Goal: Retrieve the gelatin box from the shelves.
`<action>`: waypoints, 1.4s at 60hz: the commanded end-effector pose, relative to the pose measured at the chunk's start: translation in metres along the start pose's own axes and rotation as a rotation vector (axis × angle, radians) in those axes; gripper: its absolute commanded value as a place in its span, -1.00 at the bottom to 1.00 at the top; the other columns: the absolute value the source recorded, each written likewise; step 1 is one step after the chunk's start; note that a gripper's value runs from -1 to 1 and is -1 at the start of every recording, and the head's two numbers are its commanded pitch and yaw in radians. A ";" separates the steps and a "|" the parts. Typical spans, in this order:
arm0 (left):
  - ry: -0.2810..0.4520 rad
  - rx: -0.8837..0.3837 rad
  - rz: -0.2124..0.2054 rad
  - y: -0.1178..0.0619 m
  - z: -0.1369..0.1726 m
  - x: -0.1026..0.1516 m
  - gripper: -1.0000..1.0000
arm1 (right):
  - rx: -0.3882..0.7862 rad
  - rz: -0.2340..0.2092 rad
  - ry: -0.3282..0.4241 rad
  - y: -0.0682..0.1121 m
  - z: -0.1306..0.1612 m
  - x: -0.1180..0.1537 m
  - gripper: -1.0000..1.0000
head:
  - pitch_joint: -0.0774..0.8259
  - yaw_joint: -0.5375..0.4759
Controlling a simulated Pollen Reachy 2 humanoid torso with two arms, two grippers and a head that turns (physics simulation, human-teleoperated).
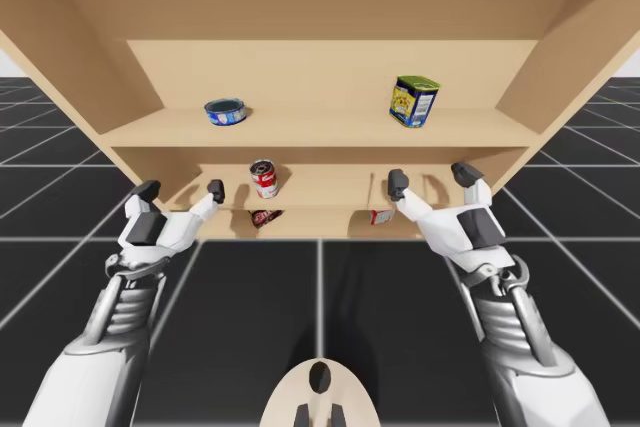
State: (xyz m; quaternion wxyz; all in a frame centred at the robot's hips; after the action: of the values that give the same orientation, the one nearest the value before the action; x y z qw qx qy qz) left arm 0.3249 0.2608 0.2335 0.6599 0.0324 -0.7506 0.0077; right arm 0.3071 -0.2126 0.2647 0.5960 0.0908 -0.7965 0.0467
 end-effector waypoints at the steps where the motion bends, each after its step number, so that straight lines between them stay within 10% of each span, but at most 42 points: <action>1: 0.000 0.000 -0.004 0.000 0.000 -0.001 -1.00 | -0.006 -0.021 0.002 0.005 0.002 -0.002 -1.00 | -0.82 0.02; 54: -0.042 -0.009 -0.020 -0.001 0.002 0.001 -1.00 | -0.009 0.007 0.009 0.004 -0.002 -0.004 -1.00 | 0.48 -0.35; 84: -0.042 -0.004 -0.014 0.000 0.002 0.001 -1.00 | 0.008 0.039 -0.024 0.029 0.054 0.039 -1.00 | 0.50 -0.42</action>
State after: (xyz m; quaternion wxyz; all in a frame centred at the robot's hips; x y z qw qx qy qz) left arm 0.3232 0.2595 0.2341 0.6447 0.0369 -0.7635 -0.0007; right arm 0.2691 -0.2022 0.2823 0.5833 0.0761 -0.8061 0.0642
